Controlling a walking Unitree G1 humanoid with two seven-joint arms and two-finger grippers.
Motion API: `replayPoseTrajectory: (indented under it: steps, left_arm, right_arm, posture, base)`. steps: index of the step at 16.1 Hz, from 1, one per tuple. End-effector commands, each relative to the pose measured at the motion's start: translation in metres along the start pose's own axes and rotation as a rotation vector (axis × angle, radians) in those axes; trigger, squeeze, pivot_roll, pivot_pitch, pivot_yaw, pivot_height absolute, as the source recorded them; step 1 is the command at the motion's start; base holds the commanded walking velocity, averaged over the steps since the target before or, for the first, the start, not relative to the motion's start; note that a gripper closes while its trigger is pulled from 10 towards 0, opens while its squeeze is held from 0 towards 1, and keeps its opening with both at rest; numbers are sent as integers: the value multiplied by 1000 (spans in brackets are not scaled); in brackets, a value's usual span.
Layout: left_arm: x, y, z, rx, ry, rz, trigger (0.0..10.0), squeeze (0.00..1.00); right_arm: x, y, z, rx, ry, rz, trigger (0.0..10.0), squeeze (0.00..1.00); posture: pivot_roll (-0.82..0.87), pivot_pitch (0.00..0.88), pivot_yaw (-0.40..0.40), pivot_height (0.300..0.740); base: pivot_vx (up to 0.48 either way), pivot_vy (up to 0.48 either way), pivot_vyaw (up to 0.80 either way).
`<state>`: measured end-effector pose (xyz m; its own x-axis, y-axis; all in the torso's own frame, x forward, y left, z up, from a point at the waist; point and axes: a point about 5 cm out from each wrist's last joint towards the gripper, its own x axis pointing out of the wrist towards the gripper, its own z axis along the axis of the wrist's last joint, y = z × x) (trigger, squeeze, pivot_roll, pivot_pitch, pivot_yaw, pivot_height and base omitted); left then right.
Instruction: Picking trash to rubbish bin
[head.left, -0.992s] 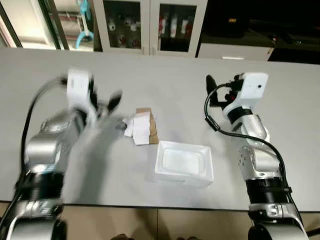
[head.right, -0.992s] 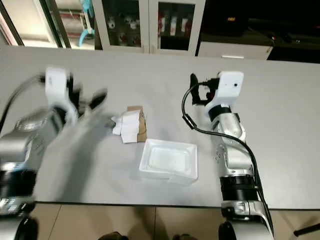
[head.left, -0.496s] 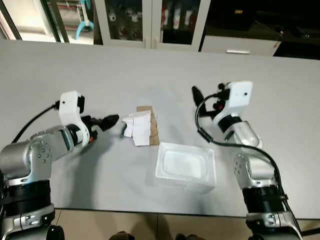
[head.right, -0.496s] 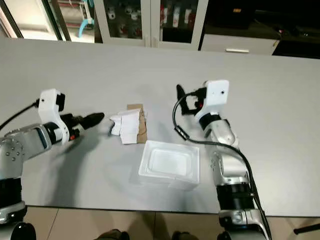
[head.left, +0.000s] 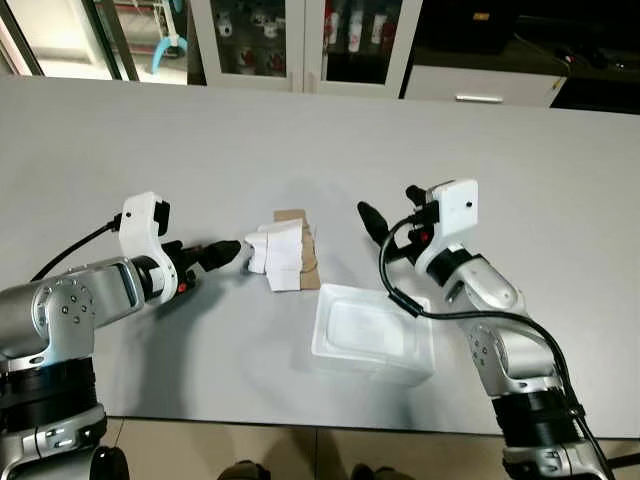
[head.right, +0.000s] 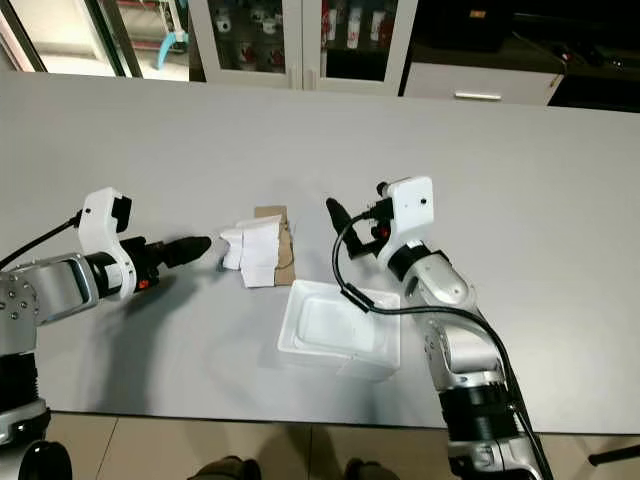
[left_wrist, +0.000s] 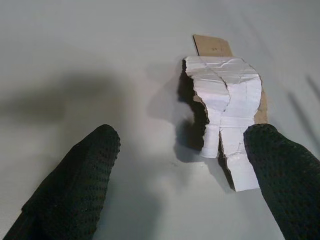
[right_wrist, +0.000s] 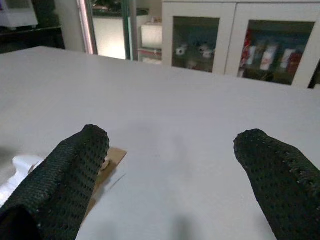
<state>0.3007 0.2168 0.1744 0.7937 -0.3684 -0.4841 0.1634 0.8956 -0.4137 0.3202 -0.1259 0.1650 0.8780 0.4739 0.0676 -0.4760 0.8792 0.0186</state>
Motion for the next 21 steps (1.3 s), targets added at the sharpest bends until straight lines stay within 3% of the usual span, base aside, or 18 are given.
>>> replayPoseTrajectory:
  steps: [1,6,13,21]
  left_arm:
    - [-1,-10,4,25,-4,-35,10000,0]
    - [2,-13,3,17,-2,-61,10000,0]
    - [15,-25,1,21,16,-125,10000,0]
    - [26,-23,0,14,57,-149,10000,0]
  right_arm:
    - [-5,3,0,31,22,73,10000,0]
    - [-21,13,-5,-6,122,326,10000,0]
    - [-29,20,-4,15,143,384,10000,0]
    - [-37,27,-4,33,159,396,10000,0]
  posture:
    - [20,134,-20,740]
    - [19,135,-29,740]
    - [-3,146,-26,740]
    - [-26,172,-19,740]
  base:
    - [0,0,0]
    - [0,0,0]
    - [0,0,0]
    - [0,0,0]
